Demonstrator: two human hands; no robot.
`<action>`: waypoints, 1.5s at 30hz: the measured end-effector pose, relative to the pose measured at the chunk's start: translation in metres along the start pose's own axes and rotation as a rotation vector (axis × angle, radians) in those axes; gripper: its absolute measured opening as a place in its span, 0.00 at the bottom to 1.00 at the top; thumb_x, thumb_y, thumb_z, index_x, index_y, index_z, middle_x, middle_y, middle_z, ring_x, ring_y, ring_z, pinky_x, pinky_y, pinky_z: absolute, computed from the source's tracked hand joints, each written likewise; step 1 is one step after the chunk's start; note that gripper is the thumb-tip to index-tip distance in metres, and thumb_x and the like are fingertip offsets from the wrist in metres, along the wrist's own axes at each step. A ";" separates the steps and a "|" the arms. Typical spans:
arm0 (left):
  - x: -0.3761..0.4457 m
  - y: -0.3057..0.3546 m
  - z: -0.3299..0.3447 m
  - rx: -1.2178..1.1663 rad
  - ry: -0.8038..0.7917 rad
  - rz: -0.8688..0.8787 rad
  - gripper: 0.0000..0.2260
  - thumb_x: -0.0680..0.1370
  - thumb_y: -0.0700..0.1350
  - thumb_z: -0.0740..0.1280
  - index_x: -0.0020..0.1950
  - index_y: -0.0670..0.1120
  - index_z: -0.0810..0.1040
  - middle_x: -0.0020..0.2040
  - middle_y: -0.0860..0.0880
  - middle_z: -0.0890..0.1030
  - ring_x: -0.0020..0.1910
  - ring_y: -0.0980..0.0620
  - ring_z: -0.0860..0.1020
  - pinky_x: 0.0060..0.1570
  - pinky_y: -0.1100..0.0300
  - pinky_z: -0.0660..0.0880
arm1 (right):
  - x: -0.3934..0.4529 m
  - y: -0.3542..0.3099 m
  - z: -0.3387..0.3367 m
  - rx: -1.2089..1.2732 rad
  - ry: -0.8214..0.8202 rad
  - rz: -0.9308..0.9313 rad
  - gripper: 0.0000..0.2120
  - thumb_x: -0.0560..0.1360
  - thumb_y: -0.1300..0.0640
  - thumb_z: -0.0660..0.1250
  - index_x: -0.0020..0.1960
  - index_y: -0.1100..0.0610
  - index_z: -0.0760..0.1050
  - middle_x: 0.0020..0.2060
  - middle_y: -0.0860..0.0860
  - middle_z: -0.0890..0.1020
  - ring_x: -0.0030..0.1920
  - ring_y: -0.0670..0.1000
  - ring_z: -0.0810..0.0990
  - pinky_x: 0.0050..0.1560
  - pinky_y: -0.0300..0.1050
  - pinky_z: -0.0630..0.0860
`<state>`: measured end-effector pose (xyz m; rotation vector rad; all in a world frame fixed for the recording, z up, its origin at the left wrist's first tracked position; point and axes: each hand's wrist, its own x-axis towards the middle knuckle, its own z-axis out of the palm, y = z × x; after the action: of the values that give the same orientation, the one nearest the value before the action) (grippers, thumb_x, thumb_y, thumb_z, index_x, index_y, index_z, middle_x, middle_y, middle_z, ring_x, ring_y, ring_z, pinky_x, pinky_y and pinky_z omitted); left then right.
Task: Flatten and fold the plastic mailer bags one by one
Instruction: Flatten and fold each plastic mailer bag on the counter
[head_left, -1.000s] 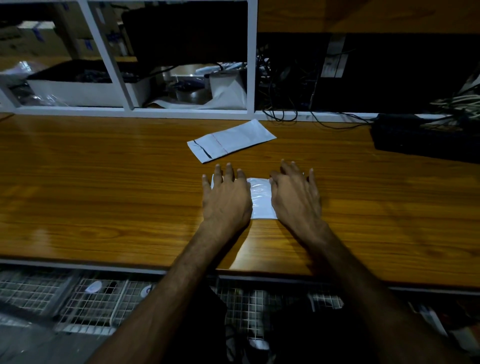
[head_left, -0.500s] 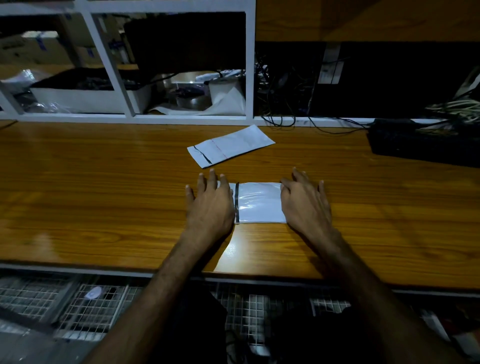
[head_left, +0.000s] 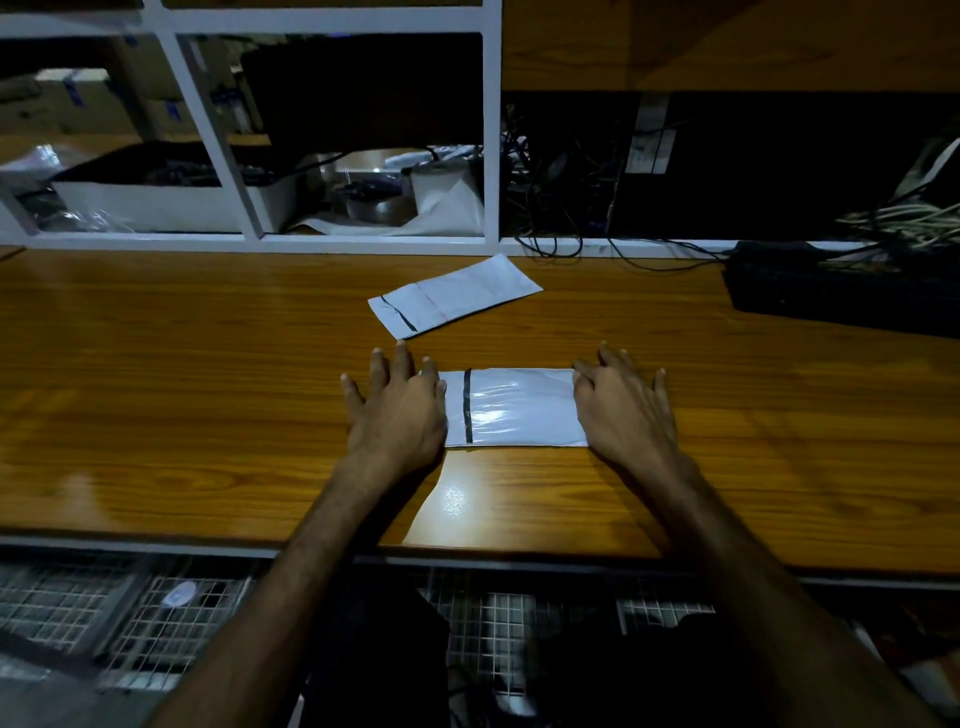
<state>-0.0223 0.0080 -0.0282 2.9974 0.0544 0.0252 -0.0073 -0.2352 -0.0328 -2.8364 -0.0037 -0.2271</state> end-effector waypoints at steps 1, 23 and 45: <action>0.000 -0.001 -0.001 -0.002 -0.004 -0.004 0.25 0.88 0.55 0.47 0.84 0.50 0.53 0.85 0.44 0.44 0.83 0.37 0.40 0.76 0.29 0.41 | 0.001 0.001 0.000 0.000 -0.005 0.003 0.21 0.87 0.49 0.50 0.76 0.49 0.71 0.82 0.55 0.60 0.82 0.58 0.55 0.78 0.71 0.45; -0.022 -0.016 0.000 -0.178 0.300 -0.055 0.17 0.86 0.48 0.59 0.72 0.46 0.76 0.81 0.41 0.64 0.82 0.38 0.57 0.78 0.34 0.55 | -0.024 0.024 -0.013 -0.017 0.199 0.053 0.14 0.84 0.55 0.61 0.65 0.56 0.81 0.73 0.56 0.76 0.73 0.55 0.73 0.79 0.65 0.53; -0.032 0.056 0.023 0.023 0.109 0.294 0.32 0.82 0.56 0.37 0.85 0.46 0.51 0.85 0.45 0.52 0.84 0.43 0.47 0.81 0.43 0.45 | -0.044 -0.039 0.012 -0.184 -0.011 -0.381 0.38 0.78 0.45 0.32 0.83 0.55 0.56 0.83 0.54 0.58 0.83 0.54 0.55 0.81 0.60 0.53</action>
<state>-0.0520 -0.0516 -0.0436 2.9958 -0.3770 0.2207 -0.0495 -0.1933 -0.0394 -2.9968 -0.5558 -0.3064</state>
